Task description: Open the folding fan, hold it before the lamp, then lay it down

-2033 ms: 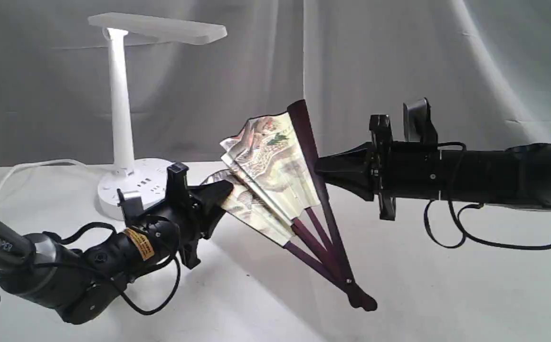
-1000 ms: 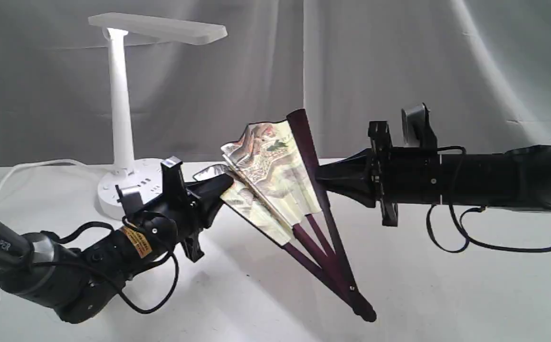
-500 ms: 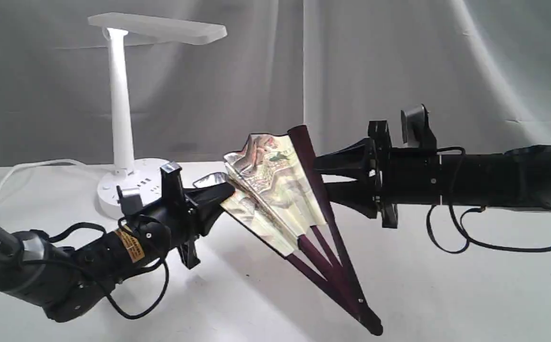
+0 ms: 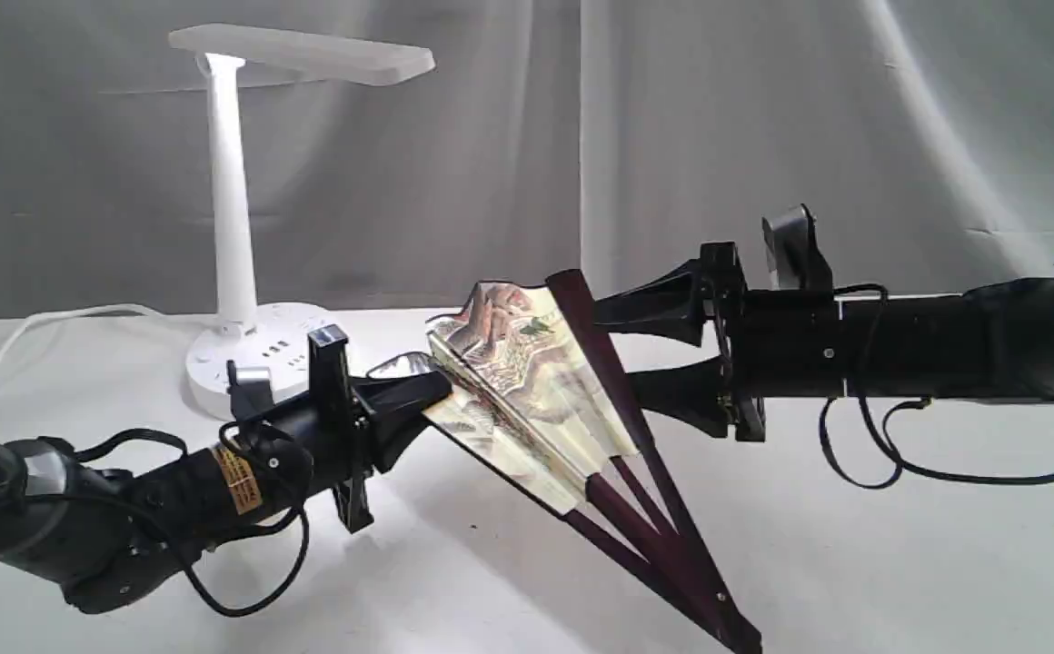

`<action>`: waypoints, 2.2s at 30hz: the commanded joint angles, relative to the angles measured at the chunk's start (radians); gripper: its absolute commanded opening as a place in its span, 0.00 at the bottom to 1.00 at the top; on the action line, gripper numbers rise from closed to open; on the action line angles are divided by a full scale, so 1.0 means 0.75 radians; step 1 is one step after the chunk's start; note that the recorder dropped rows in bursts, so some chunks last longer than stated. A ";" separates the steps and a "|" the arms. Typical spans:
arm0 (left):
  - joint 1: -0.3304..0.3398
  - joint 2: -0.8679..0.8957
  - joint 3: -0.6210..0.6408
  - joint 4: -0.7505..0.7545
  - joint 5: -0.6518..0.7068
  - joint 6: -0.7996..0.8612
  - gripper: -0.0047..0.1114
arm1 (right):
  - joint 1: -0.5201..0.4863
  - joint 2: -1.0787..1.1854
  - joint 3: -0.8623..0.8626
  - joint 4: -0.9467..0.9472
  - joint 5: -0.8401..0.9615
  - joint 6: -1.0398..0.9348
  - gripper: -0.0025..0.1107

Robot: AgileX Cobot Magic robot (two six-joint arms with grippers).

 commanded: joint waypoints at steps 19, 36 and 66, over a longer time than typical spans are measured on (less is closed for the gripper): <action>0.015 -0.152 -0.001 0.156 0.000 -0.044 0.04 | -0.140 -0.014 -0.003 -0.087 -0.014 -0.003 0.64; -0.048 -0.208 -0.001 0.254 0.000 -0.108 0.04 | -0.075 -0.014 -0.003 -0.088 0.054 0.013 0.64; -0.088 -0.259 -0.001 0.348 0.000 -0.111 0.04 | -0.075 -0.014 -0.003 -0.097 0.054 0.000 0.02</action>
